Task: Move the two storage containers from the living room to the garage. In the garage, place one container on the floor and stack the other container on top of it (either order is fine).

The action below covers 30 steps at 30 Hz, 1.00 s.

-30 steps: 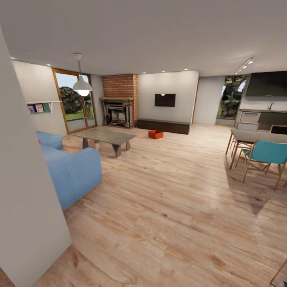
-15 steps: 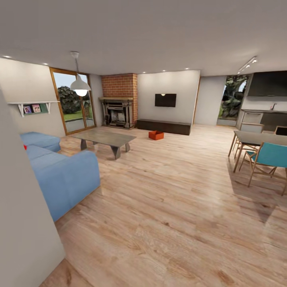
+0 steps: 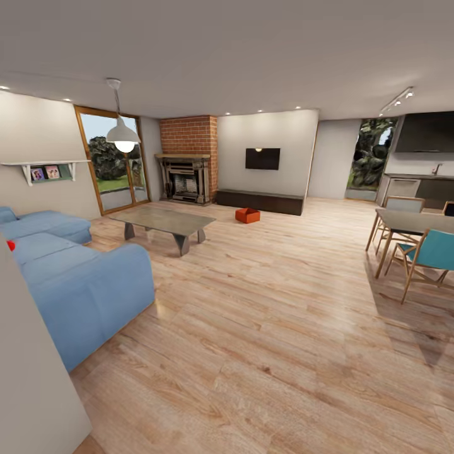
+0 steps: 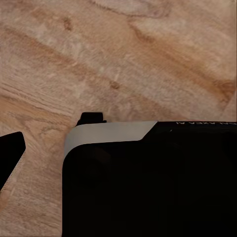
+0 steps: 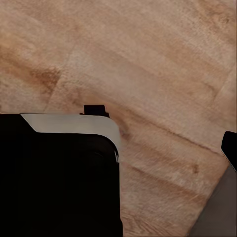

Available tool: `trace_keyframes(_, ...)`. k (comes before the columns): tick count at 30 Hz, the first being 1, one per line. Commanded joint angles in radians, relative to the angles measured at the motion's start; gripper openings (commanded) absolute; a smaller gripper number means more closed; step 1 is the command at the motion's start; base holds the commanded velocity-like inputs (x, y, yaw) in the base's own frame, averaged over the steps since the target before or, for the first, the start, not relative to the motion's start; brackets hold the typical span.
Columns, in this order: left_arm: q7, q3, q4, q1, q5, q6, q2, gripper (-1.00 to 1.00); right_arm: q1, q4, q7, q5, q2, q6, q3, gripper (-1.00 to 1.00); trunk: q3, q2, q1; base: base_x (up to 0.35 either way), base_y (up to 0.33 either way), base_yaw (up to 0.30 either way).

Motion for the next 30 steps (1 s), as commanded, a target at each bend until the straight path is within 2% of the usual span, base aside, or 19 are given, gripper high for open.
trace_keyframes(1,0.003,0.001,0.001,-0.001,0.0,-0.004,0.0,1.0,-0.001,0.002,-0.001,-0.009,0.001,-0.004,0.008,1.0,-0.001,-0.001,0.001,0.317,0.0,0.0)
trace_keyframes(30,0.003,0.001,0.001,-0.001,0.0,-0.004,0.001,1.0,-0.001,0.003,0.005,-0.008,0.0,-0.004,0.007,1.0,-0.001,-0.001,0.001,0.317,0.0,-0.034)
